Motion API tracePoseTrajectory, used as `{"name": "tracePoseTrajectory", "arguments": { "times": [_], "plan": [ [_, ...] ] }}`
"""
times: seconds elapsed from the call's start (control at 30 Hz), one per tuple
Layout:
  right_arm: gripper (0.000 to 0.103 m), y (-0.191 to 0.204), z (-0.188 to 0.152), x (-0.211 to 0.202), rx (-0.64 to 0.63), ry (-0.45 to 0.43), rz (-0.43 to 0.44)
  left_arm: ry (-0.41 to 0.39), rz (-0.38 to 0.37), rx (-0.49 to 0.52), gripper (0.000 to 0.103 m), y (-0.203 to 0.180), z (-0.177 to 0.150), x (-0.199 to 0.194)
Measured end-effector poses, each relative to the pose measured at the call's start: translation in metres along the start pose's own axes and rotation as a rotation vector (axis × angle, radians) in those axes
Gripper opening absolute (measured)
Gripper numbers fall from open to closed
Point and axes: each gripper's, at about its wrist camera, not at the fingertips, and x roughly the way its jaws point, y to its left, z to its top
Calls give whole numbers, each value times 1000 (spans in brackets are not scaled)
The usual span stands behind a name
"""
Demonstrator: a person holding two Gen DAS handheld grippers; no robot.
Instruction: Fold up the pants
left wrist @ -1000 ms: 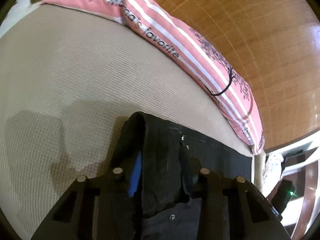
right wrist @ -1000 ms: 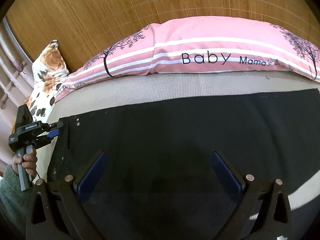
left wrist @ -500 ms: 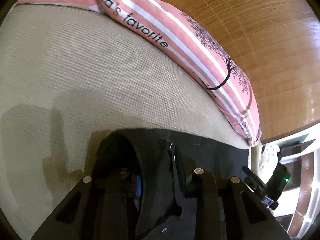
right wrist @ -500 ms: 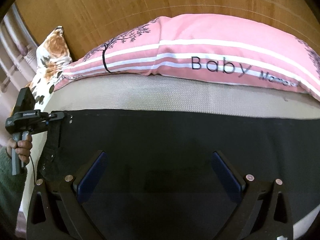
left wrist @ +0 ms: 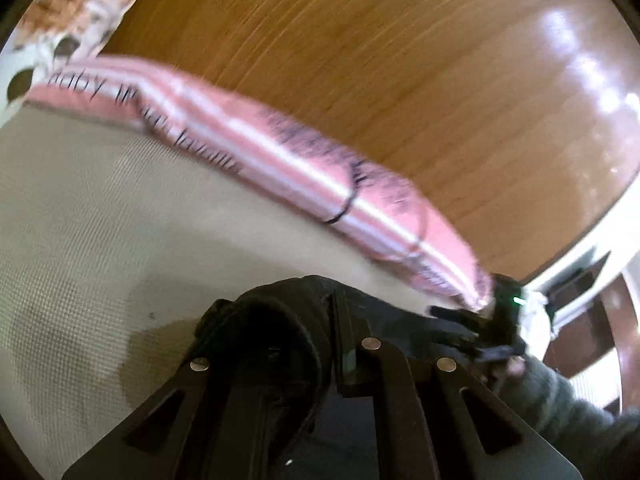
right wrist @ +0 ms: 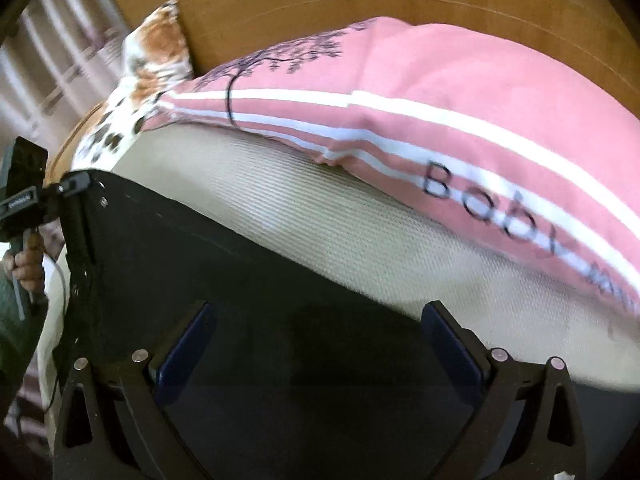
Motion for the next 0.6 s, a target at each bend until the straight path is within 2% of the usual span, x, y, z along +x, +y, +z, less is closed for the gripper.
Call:
{"name": "tracePoseTrajectory", "arguments": {
  "times": [0.13,0.2,0.27,0.3,0.33,0.4,0.6],
  "plan": [
    [91,-4,14,3,-94,49,99,-43,-63,52,8,-12,-5,-21],
    [91,-3,21,3,-159,92,160,-55,-86,69,8,-20,-8,-25],
    [88,-1,26,3,-222,140,205,-61,-89,81,8,-25,-8,-26],
    [83,-1,27,3,-243,156,217,-63,-83,85,8,-26,-9,-27],
    [77,-2,28,3,-275,176,227,-64,-79,88,8,-26,-9,-28],
    [72,-7,27,5,-300,213,225,-66,-71,91,8,-28,-8,-27],
    [66,-29,16,15,-299,284,196,-60,-42,100,8,-27,-9,-31]
  ]
}}
